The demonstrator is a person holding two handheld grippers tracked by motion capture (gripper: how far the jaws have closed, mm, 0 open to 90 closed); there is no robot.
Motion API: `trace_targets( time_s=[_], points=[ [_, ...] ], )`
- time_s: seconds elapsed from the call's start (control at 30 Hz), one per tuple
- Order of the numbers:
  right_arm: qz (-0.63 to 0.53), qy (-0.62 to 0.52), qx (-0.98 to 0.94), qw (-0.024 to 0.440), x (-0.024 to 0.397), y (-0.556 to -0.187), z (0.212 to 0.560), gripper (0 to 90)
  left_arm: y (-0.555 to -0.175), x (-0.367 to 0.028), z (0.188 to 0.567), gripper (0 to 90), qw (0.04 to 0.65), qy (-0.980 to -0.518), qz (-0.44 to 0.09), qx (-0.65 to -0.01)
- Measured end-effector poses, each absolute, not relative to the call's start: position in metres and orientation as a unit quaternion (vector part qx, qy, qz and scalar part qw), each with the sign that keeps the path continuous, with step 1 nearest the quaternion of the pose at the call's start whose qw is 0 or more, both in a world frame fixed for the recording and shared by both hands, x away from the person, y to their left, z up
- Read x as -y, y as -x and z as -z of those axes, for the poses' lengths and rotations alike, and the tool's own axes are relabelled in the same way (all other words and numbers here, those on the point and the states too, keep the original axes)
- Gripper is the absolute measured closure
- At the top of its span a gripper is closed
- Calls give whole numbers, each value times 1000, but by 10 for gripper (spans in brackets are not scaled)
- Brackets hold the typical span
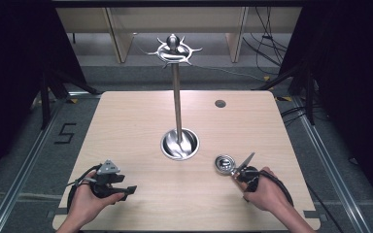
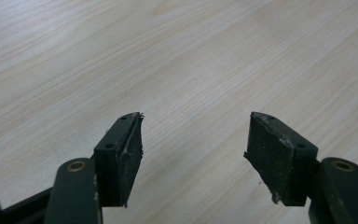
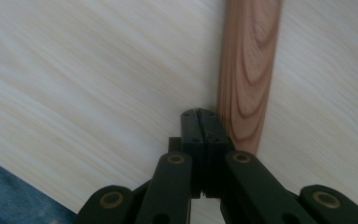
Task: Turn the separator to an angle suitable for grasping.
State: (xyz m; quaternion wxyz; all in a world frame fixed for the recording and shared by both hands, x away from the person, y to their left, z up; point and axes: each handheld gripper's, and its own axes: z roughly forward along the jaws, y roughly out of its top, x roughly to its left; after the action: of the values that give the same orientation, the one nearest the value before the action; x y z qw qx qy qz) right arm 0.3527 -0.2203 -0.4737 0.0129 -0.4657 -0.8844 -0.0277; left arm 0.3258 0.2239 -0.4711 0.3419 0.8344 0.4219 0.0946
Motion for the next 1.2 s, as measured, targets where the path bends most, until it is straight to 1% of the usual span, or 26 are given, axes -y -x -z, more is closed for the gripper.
trace_targets(
  time_s=[0.17,0.2,0.27,0.43,0.67,0.73,0.77,0.9,0.97,1.03,1.13,1.2],
  points=[
    [21,507,862,-3,254,-366,472,900,-326,-223,471,352,339,-835,-96,-422],
    [21,519,855,1,256,-369,470,900,-326,-223,471,352,340,-835,-96,-422],
    [27,529,848,-5,262,-375,469,900,-326,-222,472,352,342,-834,-94,-423],
    [38,557,829,-31,273,-401,465,900,-326,-222,472,352,342,-834,-94,-423],
    [54,577,813,-58,270,-434,465,900,-326,-223,471,352,344,-834,-92,-421],
    [55,576,814,-54,268,-443,464,900,-326,-224,471,352,345,-834,-93,-421],
    [60,585,806,-63,264,-449,464,900,-326,-224,471,352,345,-834,-92,-421],
    [70,589,802,-76,257,-463,464,900,-326,-224,472,352,345,-834,-91,-421],
    [74,595,797,-71,253,-470,464,900,-326,-223,471,352,345,-834,-91,-420],
    [76,595,796,-81,249,-475,465,900,-326,-224,471,352,346,-834,-94,-420],
    [84,595,796,-72,245,-481,466,900,-327,-224,471,352,344,-835,-94,-419],
    [89,598,793,-81,240,-485,466,900,-327,-224,470,352,346,-835,-88,-419]
  ],
)
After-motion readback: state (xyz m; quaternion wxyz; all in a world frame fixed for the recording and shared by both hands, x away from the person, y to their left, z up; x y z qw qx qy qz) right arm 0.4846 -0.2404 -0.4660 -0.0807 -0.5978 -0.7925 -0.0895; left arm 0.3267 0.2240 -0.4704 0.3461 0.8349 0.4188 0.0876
